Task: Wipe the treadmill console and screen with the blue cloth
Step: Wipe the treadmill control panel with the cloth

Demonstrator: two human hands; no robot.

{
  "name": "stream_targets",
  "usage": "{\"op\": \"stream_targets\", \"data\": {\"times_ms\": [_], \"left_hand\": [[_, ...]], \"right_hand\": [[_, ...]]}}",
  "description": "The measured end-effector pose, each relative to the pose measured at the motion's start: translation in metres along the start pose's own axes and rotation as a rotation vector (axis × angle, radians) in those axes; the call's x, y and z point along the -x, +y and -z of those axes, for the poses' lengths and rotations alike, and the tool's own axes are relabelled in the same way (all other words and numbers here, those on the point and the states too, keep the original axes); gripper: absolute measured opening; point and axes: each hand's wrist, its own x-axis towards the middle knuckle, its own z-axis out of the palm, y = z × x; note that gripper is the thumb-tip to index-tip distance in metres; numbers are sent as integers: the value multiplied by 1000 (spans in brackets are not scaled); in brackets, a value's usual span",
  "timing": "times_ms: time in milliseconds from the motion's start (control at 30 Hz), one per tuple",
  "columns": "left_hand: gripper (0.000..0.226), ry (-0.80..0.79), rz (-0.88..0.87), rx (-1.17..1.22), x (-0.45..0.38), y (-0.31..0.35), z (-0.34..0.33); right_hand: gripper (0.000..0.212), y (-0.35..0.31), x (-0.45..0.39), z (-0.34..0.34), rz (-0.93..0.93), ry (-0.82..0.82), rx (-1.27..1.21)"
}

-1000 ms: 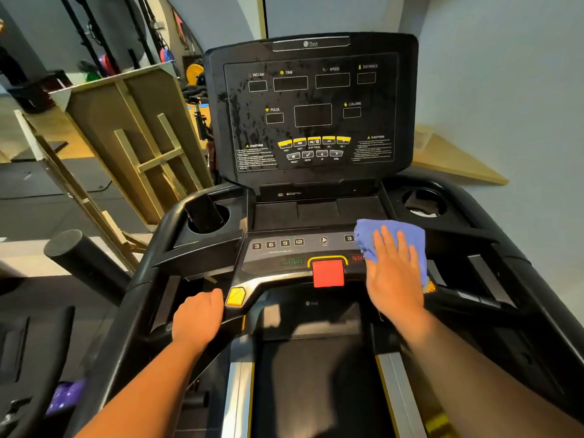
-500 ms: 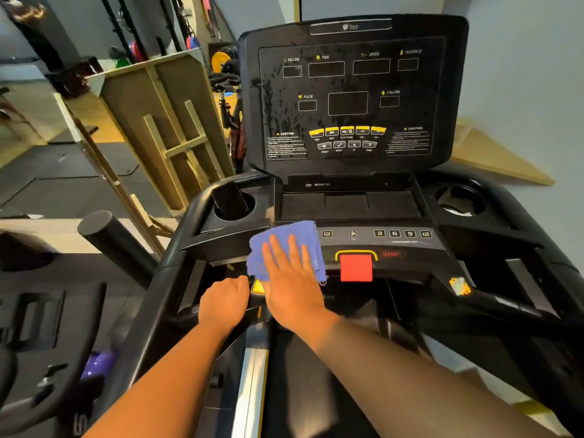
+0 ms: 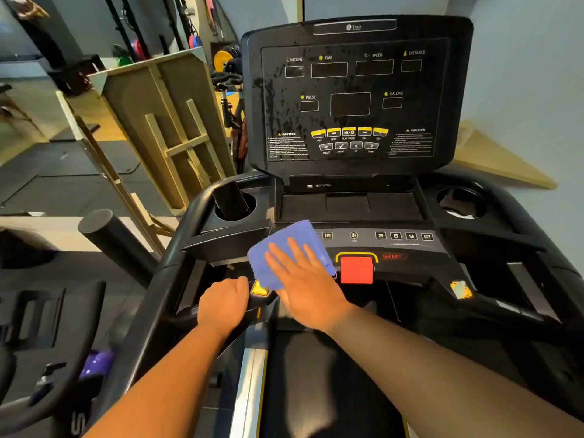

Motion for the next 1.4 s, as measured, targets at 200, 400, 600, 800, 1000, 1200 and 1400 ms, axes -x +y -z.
{"op": "stream_targets", "data": {"times_ms": [200,400,600,800,1000,1200,1400], "left_hand": [[21,-10,-24,-62,4,3,3],[12,-18,25,22,0,-1,-1],[13,23,63,95,0,0,-2],[17,32,86,148,-2,1,-3],[13,33,72,99,-1,0,-2],[15,1,50,20,0,2,1],[16,-3,19,-82,2,1,-2]], "right_hand": [[64,52,25,15,102,-5,-64],[64,36,4,9,-244,71,-48],[61,75,51,12,45,-16,-42],[64,95,56,23,-564,74,-47],[60,99,77,15,-96,-41,-79],[57,142,113,22,-535,160,-127],[62,129,94,26,-401,46,-79]]}}
